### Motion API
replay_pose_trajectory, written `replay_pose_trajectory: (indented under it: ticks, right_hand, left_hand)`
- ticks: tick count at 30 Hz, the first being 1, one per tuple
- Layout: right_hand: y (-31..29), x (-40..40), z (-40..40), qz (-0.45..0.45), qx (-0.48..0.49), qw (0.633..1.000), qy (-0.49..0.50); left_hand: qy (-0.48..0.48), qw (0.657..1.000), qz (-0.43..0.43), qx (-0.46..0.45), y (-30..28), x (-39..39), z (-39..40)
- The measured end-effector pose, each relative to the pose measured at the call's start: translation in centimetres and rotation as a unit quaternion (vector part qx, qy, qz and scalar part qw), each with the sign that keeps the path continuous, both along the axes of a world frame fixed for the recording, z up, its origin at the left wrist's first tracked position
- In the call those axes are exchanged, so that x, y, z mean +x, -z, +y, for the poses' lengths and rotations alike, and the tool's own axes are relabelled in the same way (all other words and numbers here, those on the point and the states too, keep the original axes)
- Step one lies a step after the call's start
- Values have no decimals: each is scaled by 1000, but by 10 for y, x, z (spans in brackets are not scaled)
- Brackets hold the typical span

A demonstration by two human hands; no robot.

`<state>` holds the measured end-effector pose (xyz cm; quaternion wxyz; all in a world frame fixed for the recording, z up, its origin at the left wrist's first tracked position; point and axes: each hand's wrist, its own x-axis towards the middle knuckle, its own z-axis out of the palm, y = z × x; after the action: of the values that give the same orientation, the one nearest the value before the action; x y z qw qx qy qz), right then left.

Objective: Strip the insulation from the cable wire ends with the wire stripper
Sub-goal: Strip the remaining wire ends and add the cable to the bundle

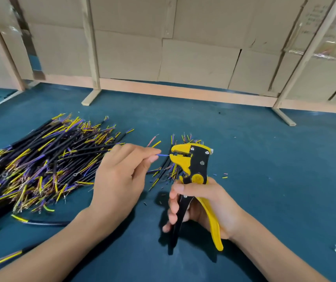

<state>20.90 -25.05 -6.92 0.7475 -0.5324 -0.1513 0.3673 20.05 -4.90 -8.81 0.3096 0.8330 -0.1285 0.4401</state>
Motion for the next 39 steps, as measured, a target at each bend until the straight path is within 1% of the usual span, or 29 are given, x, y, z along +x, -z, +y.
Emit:
replay_pose_trajectory:
  ticks: [3,6,10,15,21,26,30,39]
  right_hand:
    - [-4,-1,-2,4,-12,1000,-6]
    - [-3,0,-3,3,-14,1000,-11]
    - [-1,2,-3,-6,-5,1000,-29]
    - [0,3,-4,-14,-2,999,-41]
    - [-2,2,-4,-21,-10,999,-43]
    - [-3,3,-3,-23,-13,999,-45]
    - [-3,4,-3,-20,-11,999,-48]
    - [-3,2,2,-22,-6,999,-45]
  left_hand:
    - [-1,1000,-10,3,0,-3,-2]
    - [8,1000,-3,23,1,-2,-6]
    - [-5,999,-9,42,1,-2,-8]
    - [-5,999,-13,44,0,-2,-9]
    - [-1,994,-39,99,-7,1,3]
    - [7,991,-44,125,-11,2,6]
    - [23,991,-47,123,-13,1,6]
    - [20,993,-45,111,-18,-2,6]
